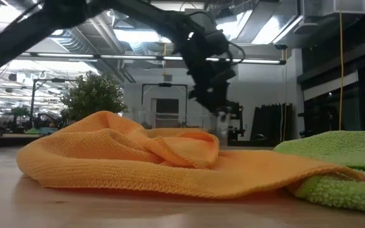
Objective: Fold microfiber towels
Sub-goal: Move the bin to the top center of the table
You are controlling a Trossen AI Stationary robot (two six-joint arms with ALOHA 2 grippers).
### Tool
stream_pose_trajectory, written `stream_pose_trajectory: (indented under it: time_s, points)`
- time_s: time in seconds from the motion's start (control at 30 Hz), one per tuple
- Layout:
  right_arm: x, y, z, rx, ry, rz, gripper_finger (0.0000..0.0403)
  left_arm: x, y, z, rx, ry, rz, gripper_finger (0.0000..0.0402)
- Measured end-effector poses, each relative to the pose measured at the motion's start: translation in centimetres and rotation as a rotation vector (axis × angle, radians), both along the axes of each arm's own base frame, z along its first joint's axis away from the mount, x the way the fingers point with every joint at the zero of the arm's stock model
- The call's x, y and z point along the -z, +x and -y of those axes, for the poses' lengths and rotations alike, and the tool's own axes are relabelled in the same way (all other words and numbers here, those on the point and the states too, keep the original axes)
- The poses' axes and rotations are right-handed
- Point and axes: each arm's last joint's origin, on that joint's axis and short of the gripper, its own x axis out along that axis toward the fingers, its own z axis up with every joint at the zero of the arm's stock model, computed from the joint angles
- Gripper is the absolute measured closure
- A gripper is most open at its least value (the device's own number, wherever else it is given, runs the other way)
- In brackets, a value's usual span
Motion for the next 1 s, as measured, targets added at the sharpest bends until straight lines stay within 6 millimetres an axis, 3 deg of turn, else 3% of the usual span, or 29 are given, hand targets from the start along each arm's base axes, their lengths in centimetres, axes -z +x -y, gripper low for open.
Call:
stream_pose_trajectory:
  time_s: [0.3,0.47,0.57,0.63,0.77,0.93,1.0]
  points:
    - [0.1,0.4,0.3,-0.001,0.004,-0.012,0.0144,-0.1,4.7,2.2,0.109,0.022,0.146,0.0194]
    - [0.2,0.9,0.7,-0.001,0.009,-0.025,0.0144,0.0,5.1,3.3,0.103,-0.001,0.172,0.0194]
    - [0.2,1.0,0.7,-0.011,-0.004,-0.037,0.0144,-1.7,4.7,4.2,0.109,-0.004,0.179,0.0194]
    - [0.2,1.0,0.7,-0.01,-0.006,-0.038,0.0144,-4.0,3.8,5.0,0.114,0.007,0.186,0.0194]
    - [0.2,0.9,0.7,-0.006,-0.01,-0.041,0.0144,-8.1,0.1,6.2,0.08,0.055,0.033,0.0194]
    - [0.2,0.9,0.7,-0.011,-0.018,-0.045,0.0144,-11.0,-4.8,5.7,0.02,0.037,-0.182,0.0194]
    - [0.2,0.9,0.7,-0.013,-0.025,-0.052,0.0144,-11.3,-6.6,5.4,-0.011,-0.005,-0.288,0.0194]
